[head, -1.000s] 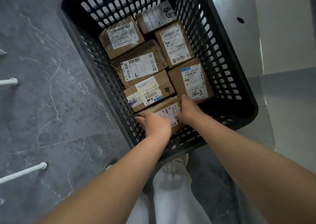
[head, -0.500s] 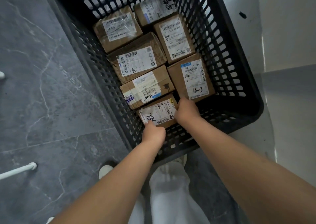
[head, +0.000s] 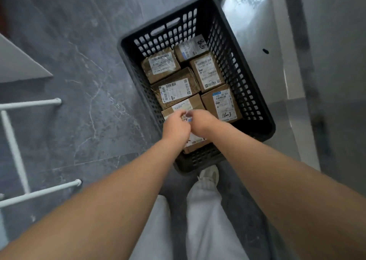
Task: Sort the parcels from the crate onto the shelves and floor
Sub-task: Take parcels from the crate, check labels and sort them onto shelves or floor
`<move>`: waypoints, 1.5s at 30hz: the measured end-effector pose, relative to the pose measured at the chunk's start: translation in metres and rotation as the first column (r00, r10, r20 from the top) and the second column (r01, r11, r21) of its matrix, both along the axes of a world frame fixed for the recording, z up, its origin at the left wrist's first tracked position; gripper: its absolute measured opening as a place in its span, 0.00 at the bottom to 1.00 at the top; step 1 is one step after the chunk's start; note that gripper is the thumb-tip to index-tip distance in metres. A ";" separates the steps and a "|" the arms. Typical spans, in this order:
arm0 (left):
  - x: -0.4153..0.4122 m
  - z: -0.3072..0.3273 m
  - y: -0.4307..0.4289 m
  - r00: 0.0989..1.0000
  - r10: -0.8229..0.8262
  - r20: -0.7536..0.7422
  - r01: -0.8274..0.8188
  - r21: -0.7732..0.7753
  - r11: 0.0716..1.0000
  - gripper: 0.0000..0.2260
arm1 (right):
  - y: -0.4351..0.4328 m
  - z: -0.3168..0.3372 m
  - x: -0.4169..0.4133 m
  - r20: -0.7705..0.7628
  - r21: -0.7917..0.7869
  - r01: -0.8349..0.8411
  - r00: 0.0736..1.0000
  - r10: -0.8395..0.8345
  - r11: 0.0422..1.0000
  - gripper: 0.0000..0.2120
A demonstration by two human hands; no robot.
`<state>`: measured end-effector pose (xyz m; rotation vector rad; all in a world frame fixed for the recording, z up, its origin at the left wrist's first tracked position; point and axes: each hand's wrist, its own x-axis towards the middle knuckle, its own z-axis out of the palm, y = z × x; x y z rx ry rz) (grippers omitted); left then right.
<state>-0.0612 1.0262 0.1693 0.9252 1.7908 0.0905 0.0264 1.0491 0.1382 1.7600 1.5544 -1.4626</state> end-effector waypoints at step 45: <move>-0.114 0.791 0.047 0.826 -0.225 -0.517 0.426 0.833 -0.353 0.30 | -0.056 0.821 -0.076 0.065 0.945 -0.260 0.742 -0.668 -0.198 0.37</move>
